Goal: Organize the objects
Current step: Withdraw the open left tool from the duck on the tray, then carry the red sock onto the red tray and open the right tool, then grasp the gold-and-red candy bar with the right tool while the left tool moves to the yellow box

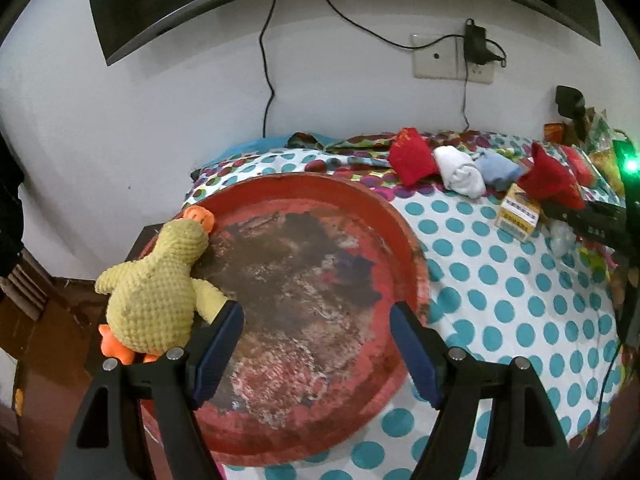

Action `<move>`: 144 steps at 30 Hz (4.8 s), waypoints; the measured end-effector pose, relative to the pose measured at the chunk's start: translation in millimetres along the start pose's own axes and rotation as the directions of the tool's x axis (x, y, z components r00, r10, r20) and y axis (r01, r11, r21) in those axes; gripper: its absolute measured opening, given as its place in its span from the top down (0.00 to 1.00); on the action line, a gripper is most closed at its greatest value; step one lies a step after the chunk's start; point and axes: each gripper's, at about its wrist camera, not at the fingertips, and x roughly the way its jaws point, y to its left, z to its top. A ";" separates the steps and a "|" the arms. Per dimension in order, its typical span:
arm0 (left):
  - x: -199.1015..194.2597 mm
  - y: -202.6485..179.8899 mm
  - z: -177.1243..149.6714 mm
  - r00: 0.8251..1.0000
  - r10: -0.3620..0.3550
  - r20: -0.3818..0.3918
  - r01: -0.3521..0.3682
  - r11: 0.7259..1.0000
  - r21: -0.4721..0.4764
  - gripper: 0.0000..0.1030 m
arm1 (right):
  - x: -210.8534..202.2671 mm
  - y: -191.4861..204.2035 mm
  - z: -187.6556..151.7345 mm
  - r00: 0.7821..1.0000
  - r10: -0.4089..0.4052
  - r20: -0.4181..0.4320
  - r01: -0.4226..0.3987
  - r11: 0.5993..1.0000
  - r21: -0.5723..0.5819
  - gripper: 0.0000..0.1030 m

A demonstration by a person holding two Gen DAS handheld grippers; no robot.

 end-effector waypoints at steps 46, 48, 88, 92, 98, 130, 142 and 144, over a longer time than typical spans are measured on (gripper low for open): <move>-52.1 56.5 -41.0 0.999 0.042 0.030 -0.035 0.979 -0.199 0.24 | -39.5 159.7 35.0 0.999 0.044 0.006 -0.041 0.969 -0.242 0.63; -52.5 65.6 -41.4 0.998 0.054 0.024 -0.047 0.974 -0.220 0.24 | -36.8 174.2 36.7 0.998 0.059 -0.004 -0.058 0.964 -0.259 0.63; -22.4 149.6 -69.0 0.995 0.071 -0.067 -0.092 0.911 -0.403 0.24 | 113.3 352.9 100.2 0.953 0.148 -0.265 -0.233 0.916 -0.328 0.63; -21.5 150.6 -70.3 0.997 0.047 -0.065 -0.070 0.906 -0.417 0.24 | 128.1 361.3 105.0 0.955 0.118 -0.273 -0.212 0.914 -0.346 0.63; -19.2 145.0 -71.0 0.997 0.049 -0.067 -0.072 0.913 -0.402 0.24 | 147.5 363.5 110.5 0.955 0.094 -0.280 -0.191 0.920 -0.343 0.63; -17.1 84.4 -63.6 0.998 -0.002 -0.066 -0.016 0.959 -0.282 0.24 | 17.0 245.6 73.1 0.983 0.073 -0.168 -0.124 0.940 -0.318 0.37; -22.6 24.3 -58.0 0.999 -0.040 -0.036 0.035 0.989 -0.141 0.24 | -43.1 59.8 26.8 0.985 -0.112 -0.133 0.096 0.987 -0.128 0.37; -23.4 15.0 -53.1 0.998 -0.047 -0.030 0.043 0.991 -0.125 0.24 | -44.0 34.6 16.0 0.976 -0.154 -0.151 0.139 0.985 -0.103 0.38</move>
